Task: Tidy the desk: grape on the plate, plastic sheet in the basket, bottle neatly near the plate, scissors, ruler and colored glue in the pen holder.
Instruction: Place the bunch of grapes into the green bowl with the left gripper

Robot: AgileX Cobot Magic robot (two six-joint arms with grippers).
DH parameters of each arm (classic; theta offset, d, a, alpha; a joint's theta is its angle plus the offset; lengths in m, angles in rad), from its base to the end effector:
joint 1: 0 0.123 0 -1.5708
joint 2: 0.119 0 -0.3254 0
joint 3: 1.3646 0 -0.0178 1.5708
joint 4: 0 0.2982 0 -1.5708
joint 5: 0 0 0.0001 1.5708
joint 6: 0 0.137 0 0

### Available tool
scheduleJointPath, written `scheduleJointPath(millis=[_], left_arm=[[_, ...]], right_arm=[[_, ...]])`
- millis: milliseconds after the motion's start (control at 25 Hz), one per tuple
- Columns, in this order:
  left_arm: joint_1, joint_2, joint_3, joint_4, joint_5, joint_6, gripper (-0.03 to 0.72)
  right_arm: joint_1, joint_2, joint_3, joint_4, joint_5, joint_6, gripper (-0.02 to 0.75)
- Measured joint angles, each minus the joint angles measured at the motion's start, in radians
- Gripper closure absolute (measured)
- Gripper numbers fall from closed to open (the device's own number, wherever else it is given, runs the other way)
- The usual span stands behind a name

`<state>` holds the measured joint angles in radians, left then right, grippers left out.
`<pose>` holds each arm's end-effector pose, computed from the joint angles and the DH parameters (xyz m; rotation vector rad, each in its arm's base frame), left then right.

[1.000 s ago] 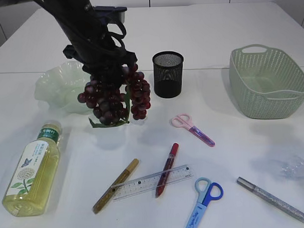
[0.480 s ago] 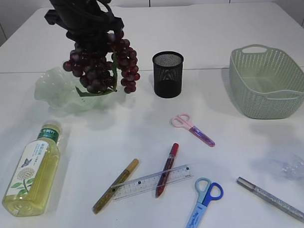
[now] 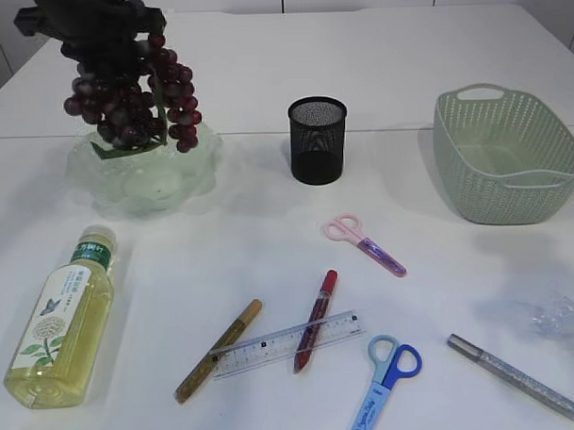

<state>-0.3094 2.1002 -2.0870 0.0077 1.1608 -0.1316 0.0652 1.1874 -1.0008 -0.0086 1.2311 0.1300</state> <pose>0.5301 -0.1684 0.3008 0.2383 2.6538 -0.1337 0.2455 0.0149 0.2921 0.0913 2.9001 0.0219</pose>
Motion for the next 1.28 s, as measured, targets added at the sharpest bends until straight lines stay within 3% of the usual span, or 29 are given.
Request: scheduleJointPath(millis=[480,1280], left_arm=[[0.073,0.006,-0.001,0.002,-0.129,-0.035,0.558],[0.115,0.167,-0.001,0.022,-0.187,-0.074,0.547]], right_arm=[[0.0,0.0,0.0,0.0,0.0,0.0,0.34],[0.0,0.0,0.0,0.0,0.005,0.0,0.341]])
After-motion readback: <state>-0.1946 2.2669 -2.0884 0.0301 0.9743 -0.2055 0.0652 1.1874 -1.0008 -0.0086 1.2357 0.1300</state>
